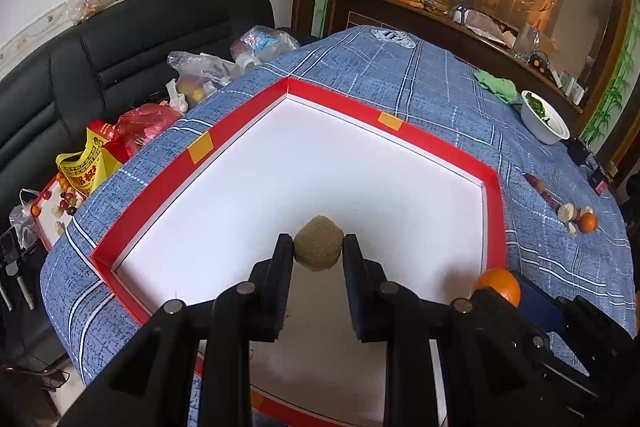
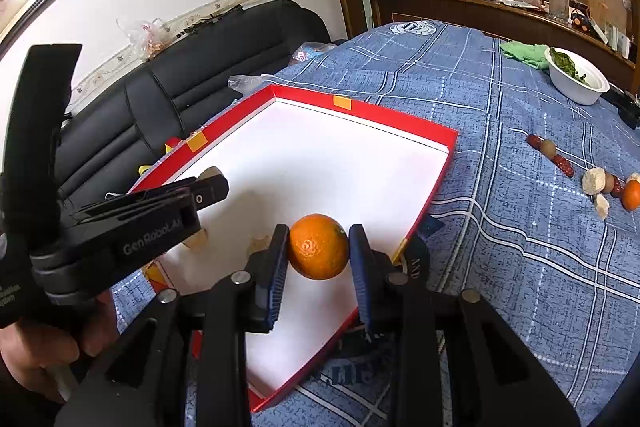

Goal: Organize fruits
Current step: 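Carry the orange and cake to the tray and release both inside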

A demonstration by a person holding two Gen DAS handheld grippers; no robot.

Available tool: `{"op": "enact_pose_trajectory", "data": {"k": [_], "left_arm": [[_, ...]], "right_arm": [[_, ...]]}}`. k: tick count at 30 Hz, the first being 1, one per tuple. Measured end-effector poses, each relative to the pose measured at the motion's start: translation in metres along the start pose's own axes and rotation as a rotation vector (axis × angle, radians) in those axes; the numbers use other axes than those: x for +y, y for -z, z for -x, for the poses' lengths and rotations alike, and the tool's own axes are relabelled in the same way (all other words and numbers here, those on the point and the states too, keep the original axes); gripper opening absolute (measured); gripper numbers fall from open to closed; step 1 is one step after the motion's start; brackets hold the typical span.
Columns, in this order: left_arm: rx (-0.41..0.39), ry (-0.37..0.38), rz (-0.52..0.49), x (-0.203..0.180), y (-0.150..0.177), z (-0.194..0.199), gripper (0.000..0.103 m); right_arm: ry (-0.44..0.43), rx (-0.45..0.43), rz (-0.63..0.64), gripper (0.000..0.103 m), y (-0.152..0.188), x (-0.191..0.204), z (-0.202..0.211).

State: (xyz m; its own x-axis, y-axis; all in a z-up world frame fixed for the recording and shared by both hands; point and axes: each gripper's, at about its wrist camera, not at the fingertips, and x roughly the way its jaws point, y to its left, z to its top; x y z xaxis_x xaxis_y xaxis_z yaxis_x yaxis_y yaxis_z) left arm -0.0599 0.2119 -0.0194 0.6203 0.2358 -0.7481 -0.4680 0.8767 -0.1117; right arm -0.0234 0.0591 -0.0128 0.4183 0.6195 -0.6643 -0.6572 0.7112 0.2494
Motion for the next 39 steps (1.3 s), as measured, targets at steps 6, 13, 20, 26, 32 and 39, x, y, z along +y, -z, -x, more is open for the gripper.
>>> {"op": "enact_pose_trajectory", "data": {"k": [6, 13, 20, 26, 32, 39], "left_arm": [[0.007, -0.017, -0.003, 0.002, -0.002, -0.004, 0.024], [0.016, -0.03, -0.009, 0.001, -0.003, -0.008, 0.024], [0.01, -0.037, -0.012, 0.001, -0.009, -0.009, 0.024], [0.014, -0.05, -0.019, -0.002, -0.014, -0.014, 0.024], [0.025, -0.063, -0.027, -0.003, -0.015, -0.021, 0.024], [0.037, -0.07, -0.03, -0.005, -0.015, -0.026, 0.024]], "right_arm": [[0.009, 0.005, -0.003, 0.032, -0.002, 0.0, -0.007], [0.014, 0.008, -0.016, 0.032, -0.008, -0.003, -0.013], [0.013, 0.007, -0.021, 0.032, -0.014, -0.005, -0.019], [0.012, 0.009, -0.02, 0.033, -0.026, -0.005, -0.028], [0.014, 0.029, -0.026, 0.033, -0.03, -0.006, -0.041], [0.018, 0.049, -0.034, 0.033, -0.031, -0.01, -0.051]]}}
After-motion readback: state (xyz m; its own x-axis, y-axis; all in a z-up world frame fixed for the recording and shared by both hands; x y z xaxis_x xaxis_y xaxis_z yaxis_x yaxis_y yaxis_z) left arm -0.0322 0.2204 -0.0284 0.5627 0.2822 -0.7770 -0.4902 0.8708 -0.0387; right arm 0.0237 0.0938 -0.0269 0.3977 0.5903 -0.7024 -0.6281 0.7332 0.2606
